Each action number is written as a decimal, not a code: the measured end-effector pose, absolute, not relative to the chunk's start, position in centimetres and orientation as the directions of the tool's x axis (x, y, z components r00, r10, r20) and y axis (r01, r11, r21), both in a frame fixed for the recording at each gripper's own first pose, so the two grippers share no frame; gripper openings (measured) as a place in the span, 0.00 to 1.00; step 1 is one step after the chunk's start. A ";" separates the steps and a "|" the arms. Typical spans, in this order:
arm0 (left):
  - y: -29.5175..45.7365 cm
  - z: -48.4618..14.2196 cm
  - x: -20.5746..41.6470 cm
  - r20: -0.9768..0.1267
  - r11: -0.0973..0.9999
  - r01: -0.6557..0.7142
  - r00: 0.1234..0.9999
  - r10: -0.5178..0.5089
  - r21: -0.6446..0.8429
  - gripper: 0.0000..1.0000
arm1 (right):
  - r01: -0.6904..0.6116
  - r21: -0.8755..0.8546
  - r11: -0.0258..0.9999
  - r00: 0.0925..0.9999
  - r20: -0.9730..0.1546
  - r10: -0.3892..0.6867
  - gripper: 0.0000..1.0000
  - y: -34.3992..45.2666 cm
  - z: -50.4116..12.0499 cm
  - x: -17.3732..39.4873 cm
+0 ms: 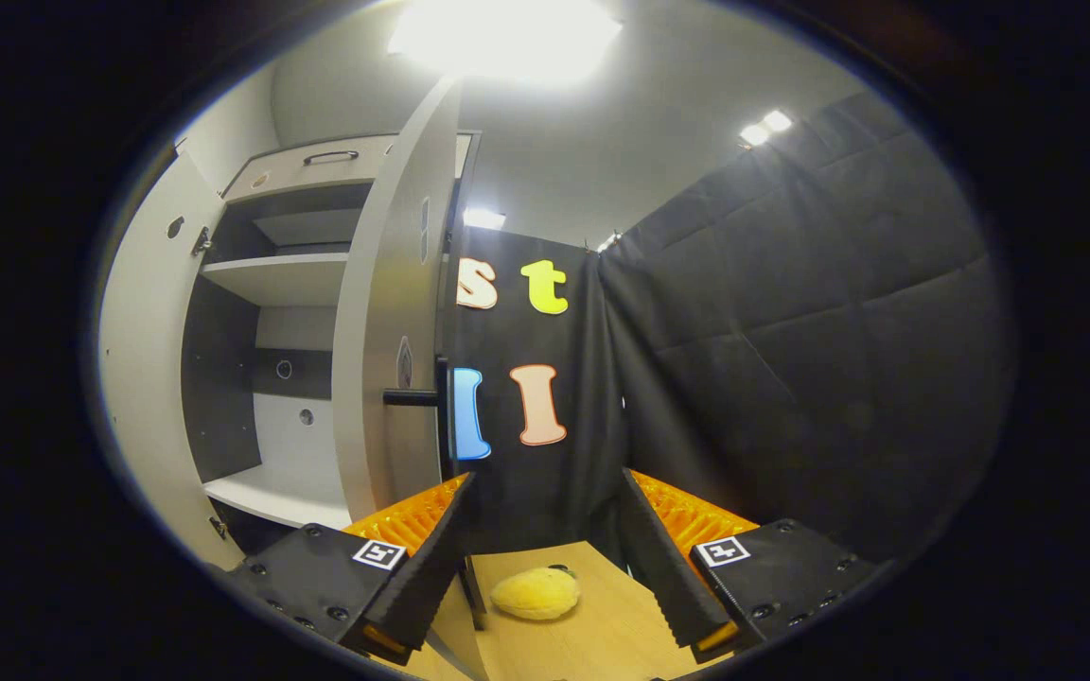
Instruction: Grasp the bottle in the cabinet with the left hand and place it on the coaster, then close the right door with the right hand and the left door with the left hand.
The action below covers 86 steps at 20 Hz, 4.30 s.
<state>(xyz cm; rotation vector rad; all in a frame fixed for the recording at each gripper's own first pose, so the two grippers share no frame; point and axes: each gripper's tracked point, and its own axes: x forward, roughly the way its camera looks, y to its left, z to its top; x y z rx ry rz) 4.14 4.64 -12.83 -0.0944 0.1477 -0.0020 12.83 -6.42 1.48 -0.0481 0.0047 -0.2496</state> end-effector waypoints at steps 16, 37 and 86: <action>7.8 -13.8 5.9 -0.143 0.993 0.013 0.989 -0.030 -0.116 1.00 | 0.120 -0.040 0.992 0.993 0.022 -0.119 0.96 2.7 1.3 13.5; 12.2 -10.6 9.0 -0.169 0.989 -0.073 0.984 0.051 -0.126 1.00 | -0.043 -0.038 0.998 0.997 -0.062 0.041 0.96 8.7 -3.4 16.3; 1.5 2.4 17.2 0.025 0.997 -0.020 0.999 0.022 -0.080 0.99 | 0.046 -0.007 0.999 0.990 -0.133 -0.046 0.96 -5.5 -6.4 9.8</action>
